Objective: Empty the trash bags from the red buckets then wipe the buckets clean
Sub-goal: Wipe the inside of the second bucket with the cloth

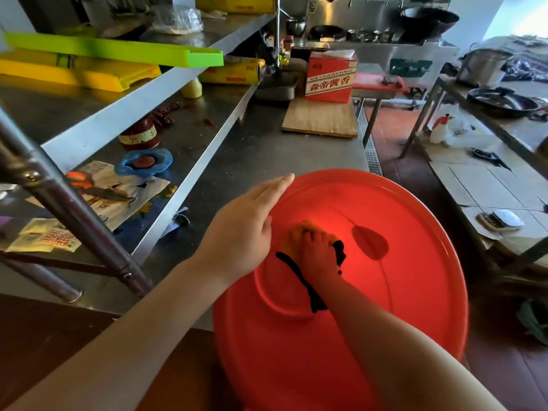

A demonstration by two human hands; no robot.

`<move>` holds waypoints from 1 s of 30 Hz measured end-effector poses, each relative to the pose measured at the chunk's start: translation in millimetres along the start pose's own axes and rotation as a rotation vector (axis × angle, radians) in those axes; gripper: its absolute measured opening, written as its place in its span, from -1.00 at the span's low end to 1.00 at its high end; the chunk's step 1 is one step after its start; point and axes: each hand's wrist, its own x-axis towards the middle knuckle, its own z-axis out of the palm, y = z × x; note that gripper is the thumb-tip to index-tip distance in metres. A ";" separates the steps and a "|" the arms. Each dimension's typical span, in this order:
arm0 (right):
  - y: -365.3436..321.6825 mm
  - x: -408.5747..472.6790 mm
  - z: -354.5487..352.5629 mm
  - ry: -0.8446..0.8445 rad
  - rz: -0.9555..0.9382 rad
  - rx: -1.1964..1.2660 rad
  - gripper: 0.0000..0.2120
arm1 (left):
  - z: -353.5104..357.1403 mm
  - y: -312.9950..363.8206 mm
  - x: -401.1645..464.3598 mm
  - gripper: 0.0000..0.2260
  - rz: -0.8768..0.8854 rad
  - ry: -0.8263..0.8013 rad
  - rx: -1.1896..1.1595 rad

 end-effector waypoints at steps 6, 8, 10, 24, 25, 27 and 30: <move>9.0 2.2 3.4 0.050 -0.157 -0.023 -0.53 | -1.0 5.7 0.9 -0.36 -0.009 -0.010 -0.026; 12.2 7.0 11.6 0.073 -0.211 -0.026 -0.49 | 0.2 11.0 2.9 -0.35 0.005 -0.011 -0.038; 8.6 6.1 7.2 0.092 -0.295 -0.042 -0.48 | 0.7 15.4 5.6 -0.35 0.017 -0.023 -0.039; -31.9 -37.8 13.6 -0.012 -0.581 -0.062 -0.50 | 4.3 23.2 10.8 -0.36 -0.002 -0.025 -0.047; -34.0 -38.6 12.8 -0.048 -0.593 -0.079 -0.49 | 4.4 23.0 10.5 -0.36 -0.002 -0.025 -0.052; -34.5 -37.8 10.7 -0.127 -0.630 -0.134 -0.49 | 3.8 21.9 9.0 -0.36 0.009 -0.029 -0.056; -32.8 -41.6 2.5 -0.209 -0.697 -0.217 -0.49 | 2.9 22.5 6.4 -0.37 0.017 -0.039 -0.054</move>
